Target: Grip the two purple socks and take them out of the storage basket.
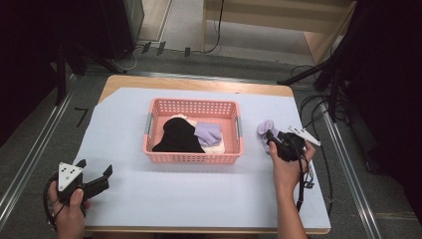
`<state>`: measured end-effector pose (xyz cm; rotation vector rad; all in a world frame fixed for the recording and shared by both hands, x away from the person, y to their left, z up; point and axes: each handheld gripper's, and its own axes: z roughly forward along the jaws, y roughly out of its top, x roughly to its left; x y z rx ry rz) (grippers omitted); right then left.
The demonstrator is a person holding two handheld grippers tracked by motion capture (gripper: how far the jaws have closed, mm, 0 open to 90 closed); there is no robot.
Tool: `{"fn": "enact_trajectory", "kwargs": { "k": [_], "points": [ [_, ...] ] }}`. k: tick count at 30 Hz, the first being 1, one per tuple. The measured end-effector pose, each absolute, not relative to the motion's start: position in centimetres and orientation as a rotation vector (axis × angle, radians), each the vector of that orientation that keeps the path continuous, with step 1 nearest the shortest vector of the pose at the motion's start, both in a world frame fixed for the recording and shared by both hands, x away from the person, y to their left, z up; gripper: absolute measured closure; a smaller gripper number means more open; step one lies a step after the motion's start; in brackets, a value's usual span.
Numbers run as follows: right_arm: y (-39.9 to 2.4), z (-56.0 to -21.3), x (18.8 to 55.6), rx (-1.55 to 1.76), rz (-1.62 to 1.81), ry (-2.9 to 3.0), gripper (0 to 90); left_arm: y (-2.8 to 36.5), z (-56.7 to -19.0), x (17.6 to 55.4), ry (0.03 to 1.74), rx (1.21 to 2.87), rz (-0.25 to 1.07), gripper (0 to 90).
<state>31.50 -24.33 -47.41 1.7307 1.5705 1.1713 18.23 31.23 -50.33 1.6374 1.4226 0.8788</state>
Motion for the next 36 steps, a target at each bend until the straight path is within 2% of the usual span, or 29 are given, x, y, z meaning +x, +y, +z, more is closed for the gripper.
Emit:
{"fn": "enact_trajectory", "kwargs": {
  "k": [6, 10, 12, 14, 21, 30, 36],
  "points": [
    [-22.4, -45.5, 31.4, 1.670, 1.216, 1.627, 55.0, 31.2, -50.3, 18.2, 1.422, 1.636, 0.879, 14.5],
    [-19.5, -44.0, 31.7, 1.578, 1.256, 1.718, 60.7, 31.3, -50.3, 18.2, 1.423, 1.637, 0.876, 14.5],
    [-19.0, -43.8, 31.7, 1.564, 1.259, 1.733, 61.5, 31.2, -50.3, 18.2, 1.424, 1.635, 0.875, 14.5],
    [-16.5, -43.4, 32.2, 1.519, 1.250, 1.807, 64.9, 31.2, -50.3, 18.2, 1.425, 1.635, 0.873, 14.5],
    [-11.6, -43.7, 33.2, 1.434, 1.183, 1.970, 67.8, 31.3, -50.3, 18.2, 1.426, 1.635, 0.870, 14.5],
    [-7.9, -45.4, 35.1, 1.481, 1.039, 2.149, 67.5, 31.3, -50.3, 18.2, 1.427, 1.638, 0.864, 14.5],
    [-6.4, -46.7, 36.1, 1.552, 0.917, 2.226, 57.8, 31.3, -50.3, 18.3, 1.428, 1.632, 0.863, 14.5]
  ]
}}
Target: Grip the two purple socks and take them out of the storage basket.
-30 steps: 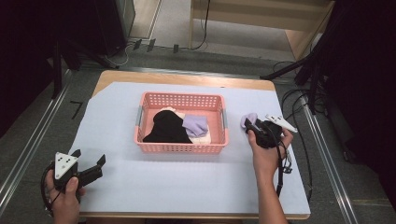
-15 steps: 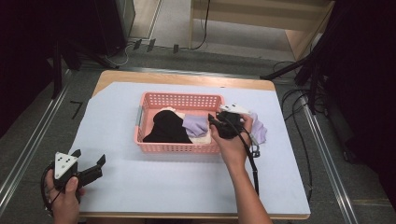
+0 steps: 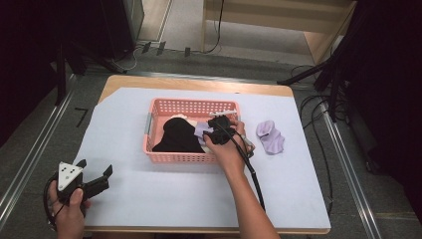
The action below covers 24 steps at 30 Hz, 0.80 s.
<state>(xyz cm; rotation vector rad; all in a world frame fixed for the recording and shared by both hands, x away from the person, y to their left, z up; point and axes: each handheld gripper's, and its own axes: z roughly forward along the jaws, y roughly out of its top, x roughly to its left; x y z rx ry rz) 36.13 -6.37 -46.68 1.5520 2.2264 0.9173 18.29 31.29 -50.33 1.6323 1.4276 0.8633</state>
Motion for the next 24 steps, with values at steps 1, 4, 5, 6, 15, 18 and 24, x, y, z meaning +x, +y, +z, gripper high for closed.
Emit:
{"fn": "enact_trajectory", "kwargs": {
  "k": [1, 4, 5, 6, 15, 18, 24],
  "points": [
    [-6.2, -46.8, 36.4, 1.583, 0.871, 2.250, 56.5, 31.3, -50.3, 18.3, 1.427, 1.633, 0.864, 14.5],
    [-6.2, -46.9, 36.6, 1.599, 0.844, 2.279, 53.9, 31.3, -50.3, 18.3, 1.428, 1.636, 0.864, 14.5],
    [-6.0, -47.2, 36.9, 1.639, 0.795, 2.326, 51.8, 31.3, -50.3, 18.3, 1.428, 1.637, 0.863, 14.5],
    [-5.9, -47.3, 37.0, 1.655, 0.758, 2.363, 51.0, 31.3, -50.3, 18.3, 1.427, 1.639, 0.863, 14.5],
    [-5.2, -47.8, 37.2, 1.651, 0.552, 2.402, 77.1, 31.2, -50.3, 18.3, 1.427, 1.638, 0.869, 14.5],
    [-5.4, -47.6, 37.0, 1.643, 0.608, 2.368, 83.0, 31.2, -50.3, 18.3, 1.426, 1.637, 0.868, 14.5],
    [-6.3, -47.0, 36.2, 1.601, 0.841, 2.221, 84.0, 31.3, -50.3, 18.3, 1.427, 1.638, 0.864, 14.5]
  ]
}}
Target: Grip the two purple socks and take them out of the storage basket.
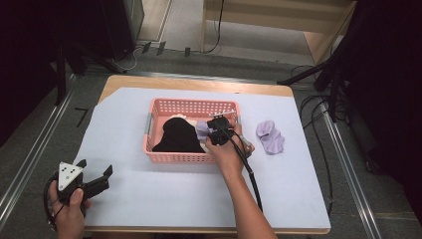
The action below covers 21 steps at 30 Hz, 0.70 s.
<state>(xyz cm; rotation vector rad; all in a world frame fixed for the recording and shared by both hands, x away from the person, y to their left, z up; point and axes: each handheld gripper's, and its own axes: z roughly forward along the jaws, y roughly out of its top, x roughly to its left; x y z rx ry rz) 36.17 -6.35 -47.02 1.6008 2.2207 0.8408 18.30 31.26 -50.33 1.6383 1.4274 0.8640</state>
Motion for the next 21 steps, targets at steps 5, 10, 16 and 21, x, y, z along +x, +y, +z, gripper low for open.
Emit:
{"fn": "enact_trajectory", "kwargs": {
  "k": [5, 10, 16, 21],
  "points": [
    [-7.3, -46.0, 35.6, 1.580, 0.991, 2.109, 84.4, 31.3, -50.3, 18.3, 1.427, 1.640, 0.865, 14.5],
    [-7.9, -44.7, 34.9, 1.532, 1.100, 2.037, 84.7, 31.2, -50.3, 18.3, 1.428, 1.643, 0.864, 14.5],
    [-8.8, -42.9, 33.9, 1.427, 1.243, 1.925, 84.8, 31.2, -50.3, 18.3, 1.430, 1.642, 0.867, 14.5],
    [-9.5, -42.1, 33.3, 1.386, 1.324, 1.838, 84.9, 31.2, -50.3, 18.3, 1.431, 1.641, 0.867, 14.5]
  ]
}}
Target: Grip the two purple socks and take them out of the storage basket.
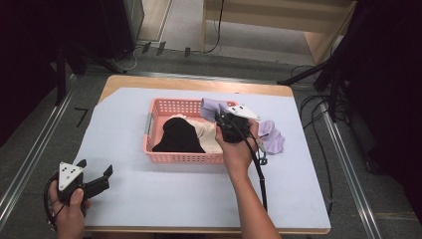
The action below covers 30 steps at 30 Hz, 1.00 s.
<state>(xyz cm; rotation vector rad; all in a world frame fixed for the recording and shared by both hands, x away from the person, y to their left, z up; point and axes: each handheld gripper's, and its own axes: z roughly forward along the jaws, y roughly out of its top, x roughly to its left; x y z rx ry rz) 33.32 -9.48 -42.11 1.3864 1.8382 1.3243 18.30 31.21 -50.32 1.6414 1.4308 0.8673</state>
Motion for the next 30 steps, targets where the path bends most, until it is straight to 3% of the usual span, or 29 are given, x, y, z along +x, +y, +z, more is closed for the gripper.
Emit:
{"fn": "enact_trajectory", "kwargs": {
  "k": [17, 30],
  "points": [
    [-16.2, -41.3, 32.3, 1.399, 1.387, 1.583, 84.8, 31.2, -50.3, 18.3, 1.432, 1.642, 0.866, 14.5],
    [-22.9, -45.4, 31.4, 1.582, 1.254, 1.512, 84.8, 31.2, -50.3, 18.3, 1.429, 1.640, 0.870, 14.5]
  ]
}}
